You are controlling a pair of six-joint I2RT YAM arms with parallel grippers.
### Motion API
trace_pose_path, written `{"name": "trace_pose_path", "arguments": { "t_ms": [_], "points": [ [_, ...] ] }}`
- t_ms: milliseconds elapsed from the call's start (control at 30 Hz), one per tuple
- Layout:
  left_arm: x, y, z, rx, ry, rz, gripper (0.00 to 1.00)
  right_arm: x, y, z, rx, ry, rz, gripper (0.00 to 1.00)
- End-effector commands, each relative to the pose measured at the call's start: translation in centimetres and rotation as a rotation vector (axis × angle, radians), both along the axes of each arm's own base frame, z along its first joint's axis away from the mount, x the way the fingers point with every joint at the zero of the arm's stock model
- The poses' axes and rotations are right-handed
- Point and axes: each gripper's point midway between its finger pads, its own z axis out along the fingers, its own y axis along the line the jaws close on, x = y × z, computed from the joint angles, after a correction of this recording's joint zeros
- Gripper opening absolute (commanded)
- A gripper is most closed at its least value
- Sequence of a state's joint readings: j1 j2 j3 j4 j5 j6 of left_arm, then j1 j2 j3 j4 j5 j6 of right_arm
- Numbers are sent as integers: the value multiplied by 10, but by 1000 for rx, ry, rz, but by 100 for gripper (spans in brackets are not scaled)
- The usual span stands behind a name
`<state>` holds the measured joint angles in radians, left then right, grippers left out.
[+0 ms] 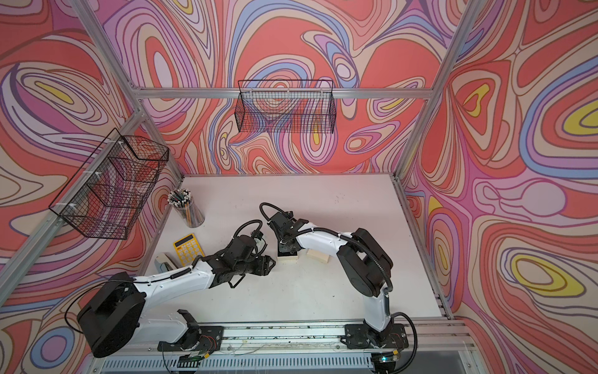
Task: Take the rings out of the lift-off lid box
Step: Take out the ring from the jewelry box, then place the ring at the center of the board.
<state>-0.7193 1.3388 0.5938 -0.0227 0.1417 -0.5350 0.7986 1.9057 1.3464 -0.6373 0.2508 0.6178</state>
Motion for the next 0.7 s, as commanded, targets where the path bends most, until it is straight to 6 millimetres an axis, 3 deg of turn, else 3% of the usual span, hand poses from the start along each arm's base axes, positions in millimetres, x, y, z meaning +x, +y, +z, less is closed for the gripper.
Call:
{"name": "trace_pose_path", "arguments": {
  "t_ms": [0,100,167,333,433,667],
  "points": [
    [3,-2,3,-1,2,2,65,10,2,41,49,-75,-11,0],
    [3,-2,3,0,3,0,65,10,2,50,80,-69,-20,0],
    [3,-1,3,1,4,3,64,13,-9,52,101,-57,-58,0],
    [6,-1,10,-8,-20,8,65,35,-61,60,147,-86,-173,0],
    [8,-2,13,-12,-36,9,65,52,-105,60,91,-118,-252,0],
    [10,-4,19,-17,-55,2,65,72,-165,38,32,-86,-367,0]
  ]
}}
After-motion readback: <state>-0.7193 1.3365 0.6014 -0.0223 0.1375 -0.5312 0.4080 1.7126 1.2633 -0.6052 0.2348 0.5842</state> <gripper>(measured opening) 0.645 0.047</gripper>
